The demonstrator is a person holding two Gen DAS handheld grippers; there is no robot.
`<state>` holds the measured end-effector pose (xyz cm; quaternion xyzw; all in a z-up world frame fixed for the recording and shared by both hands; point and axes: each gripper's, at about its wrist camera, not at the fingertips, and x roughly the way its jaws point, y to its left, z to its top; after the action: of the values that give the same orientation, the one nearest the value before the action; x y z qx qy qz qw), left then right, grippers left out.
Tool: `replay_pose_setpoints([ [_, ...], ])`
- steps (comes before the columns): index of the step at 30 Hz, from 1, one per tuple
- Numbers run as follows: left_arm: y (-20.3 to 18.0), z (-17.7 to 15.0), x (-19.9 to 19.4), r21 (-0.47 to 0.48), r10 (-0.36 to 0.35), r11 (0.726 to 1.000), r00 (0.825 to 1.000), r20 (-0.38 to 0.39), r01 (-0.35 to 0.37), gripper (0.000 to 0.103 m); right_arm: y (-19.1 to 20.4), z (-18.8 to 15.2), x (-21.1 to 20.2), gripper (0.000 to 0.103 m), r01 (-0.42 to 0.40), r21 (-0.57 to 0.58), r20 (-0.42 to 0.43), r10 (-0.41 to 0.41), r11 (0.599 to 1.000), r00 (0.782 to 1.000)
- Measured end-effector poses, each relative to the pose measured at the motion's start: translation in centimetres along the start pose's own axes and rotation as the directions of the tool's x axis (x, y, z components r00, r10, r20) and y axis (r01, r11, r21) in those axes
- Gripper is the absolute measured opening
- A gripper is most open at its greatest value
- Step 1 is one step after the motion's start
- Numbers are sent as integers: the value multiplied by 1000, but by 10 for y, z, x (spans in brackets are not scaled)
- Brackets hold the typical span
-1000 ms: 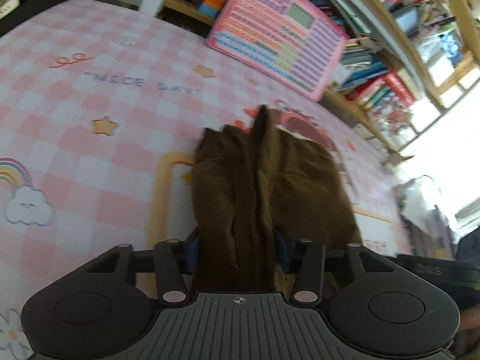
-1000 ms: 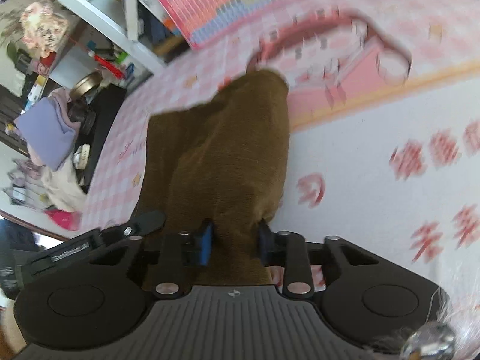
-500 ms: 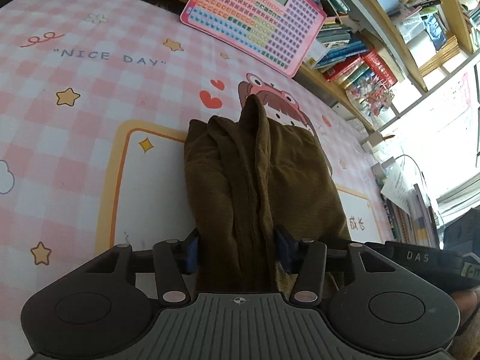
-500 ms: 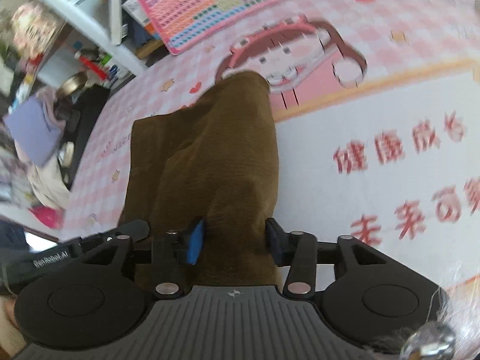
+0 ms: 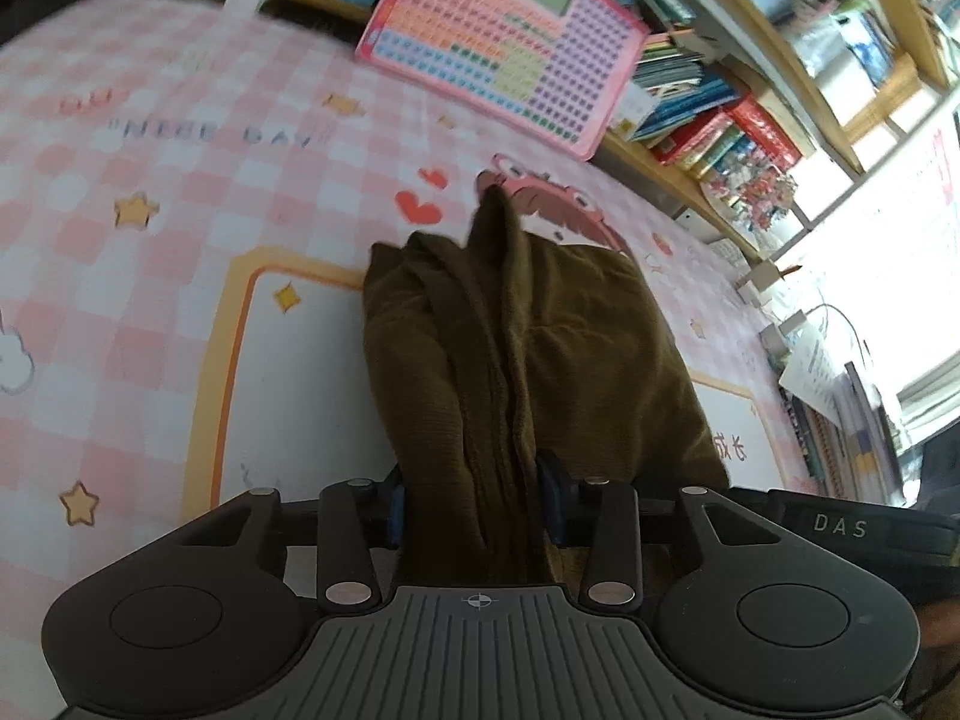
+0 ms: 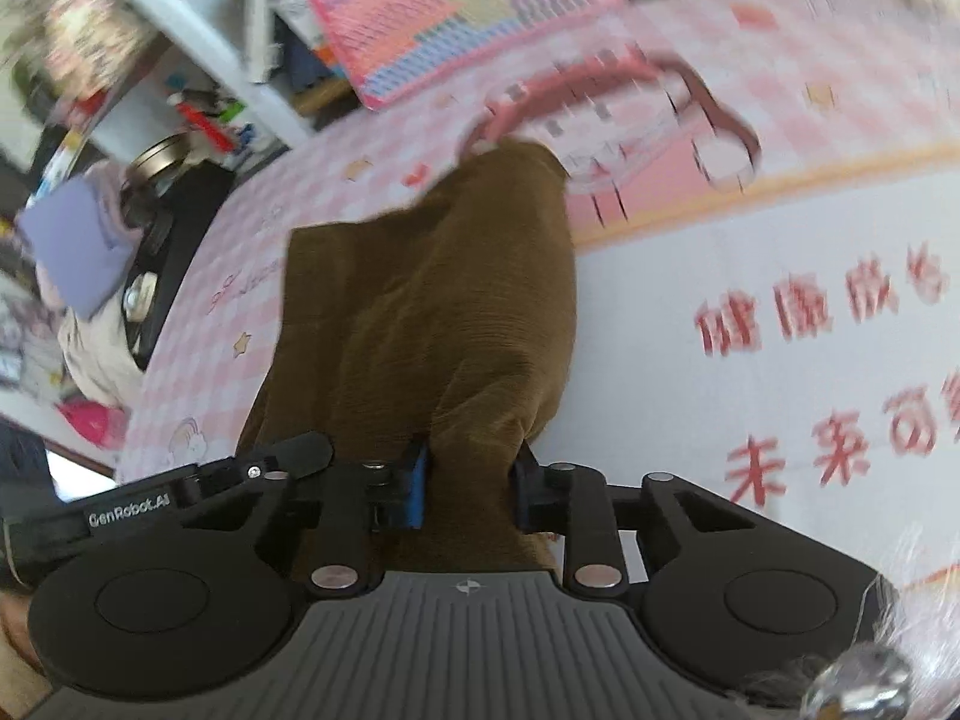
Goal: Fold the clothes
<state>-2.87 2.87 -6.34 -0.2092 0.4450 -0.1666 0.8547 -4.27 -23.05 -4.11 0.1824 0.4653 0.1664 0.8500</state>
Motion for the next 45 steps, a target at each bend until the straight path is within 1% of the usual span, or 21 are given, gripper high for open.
replay_pose_setpoints([
  [3,1,-1,-2,-7,-9,1000,1000,-3,9,39,-1,-1,1,24,6,-6,-3,-6,1000,1000],
  [5,3,-3,0,-16,-3,1000,1000,-20,3,39,-4,-1,3,26,10,7,-16,-9,1000,1000],
  [6,3,-3,0,-20,-5,1000,1000,-20,5,39,-7,-2,5,31,13,24,-28,-12,1000,1000],
  [7,4,-3,0,-23,-8,1000,1000,-21,7,40,-10,-2,5,40,16,43,-31,-15,999,999],
  [8,5,-3,0,-27,-9,1000,1000,-22,8,45,-14,-2,4,46,25,61,-30,-23,998,999],
  [9,6,-3,1,-34,-6,999,1000,-25,5,46,-17,-2,4,55,28,82,-34,-26,996,999],
  [10,8,-3,2,-42,-7,999,1000,-28,6,47,-21,-3,3,58,30,103,-40,-26,994,999],
  [11,10,-3,2,-51,-8,999,999,-31,7,49,-25,-3,3,59,31,124,-46,-25,992,999],
  [14,13,-4,4,-76,-17,997,999,-36,14,50,-30,-6,5,62,1,168,-77,12,986,997],
  [17,14,-5,6,-87,-22,996,999,-43,19,51,-27,-7,9,60,-15,162,-93,30,987,995],
  [19,14,-5,7,-87,-25,996,999,-42,21,50,-24,-7,11,51,-24,150,-97,39,988,995],
  [20,13,-5,7,-84,-24,996,999,-42,20,48,-22,-7,12,47,-29,144,-100,43,989,994],
  [21,12,-5,7,-76,-21,997,999,-42,18,48,-21,-7,13,39,-33,138,-102,48,990,994],
  [22,9,-5,6,-62,-15,998,999,-37,13,45,-18,-7,12,33,-34,122,-96,46,992,994],
  [23,6,-5,5,-46,-10,999,999,-31,8,43,-14,-7,10,31,-32,97,-82,40,995,996],
  [25,-1,-5,0,-14,-6,1000,1000,-11,5,41,-7,-7,3,26,-27,46,-45,29,999,999],
  [27,-6,-5,-5,9,-5,1000,1000,9,5,41,0,-6,-4,26,-23,3,-4,23,1000,1000],
  [31,-9,-4,-14,15,-25,1000,998,49,24,41,4,-6,-14,26,-23,-39,45,25,999,999],
  [37,-22,-8,-17,52,-16,999,998,60,13,41,0,-9,-19,26,-18,-42,41,19,999,999],
  [45,-43,-17,-19,44,9,999,995,100,-14,41,-13,-8,-33,26,-40,-95,52,45,995,998],
])
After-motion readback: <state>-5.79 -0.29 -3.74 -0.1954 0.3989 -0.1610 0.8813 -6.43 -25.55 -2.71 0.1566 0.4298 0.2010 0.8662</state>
